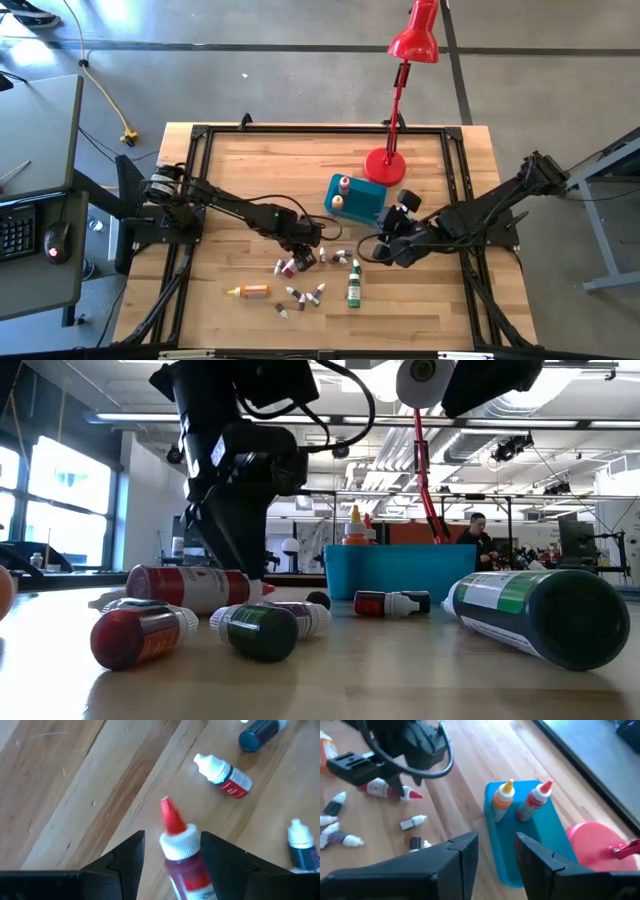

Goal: Pick & Place food coloring
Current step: Put the big red food coloring bottle into the blue container

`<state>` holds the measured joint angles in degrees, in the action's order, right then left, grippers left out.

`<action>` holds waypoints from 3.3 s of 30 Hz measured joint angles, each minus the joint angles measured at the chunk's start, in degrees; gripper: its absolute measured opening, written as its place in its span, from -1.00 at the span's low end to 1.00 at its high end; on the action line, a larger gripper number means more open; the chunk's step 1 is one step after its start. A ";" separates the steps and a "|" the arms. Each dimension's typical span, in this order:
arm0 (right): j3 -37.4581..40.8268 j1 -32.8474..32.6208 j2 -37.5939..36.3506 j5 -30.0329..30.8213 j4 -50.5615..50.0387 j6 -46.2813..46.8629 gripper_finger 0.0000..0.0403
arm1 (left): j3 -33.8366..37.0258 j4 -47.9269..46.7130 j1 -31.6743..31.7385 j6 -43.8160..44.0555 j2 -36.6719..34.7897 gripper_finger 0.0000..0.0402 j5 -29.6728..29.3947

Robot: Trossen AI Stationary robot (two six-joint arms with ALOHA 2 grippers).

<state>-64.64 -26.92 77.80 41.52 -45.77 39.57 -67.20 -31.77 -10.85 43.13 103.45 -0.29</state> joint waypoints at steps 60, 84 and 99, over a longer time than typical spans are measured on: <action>0.00 0.22 0.04 1.58 0.30 0.44 -0.41 | 0.02 -4.02 -0.02 -5.72 4.07 -0.45 2.82; 0.00 0.22 0.04 1.45 0.00 -0.20 -0.41 | -8.66 -18.42 0.35 -3.21 4.34 -0.02 2.85; 0.00 0.20 0.04 1.39 -0.35 -1.11 -0.41 | -8.73 -19.22 0.35 -2.38 6.11 -0.02 4.73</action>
<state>-64.64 -26.72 77.84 42.91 -46.13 38.46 -75.93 -50.99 -10.50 40.75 109.56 4.44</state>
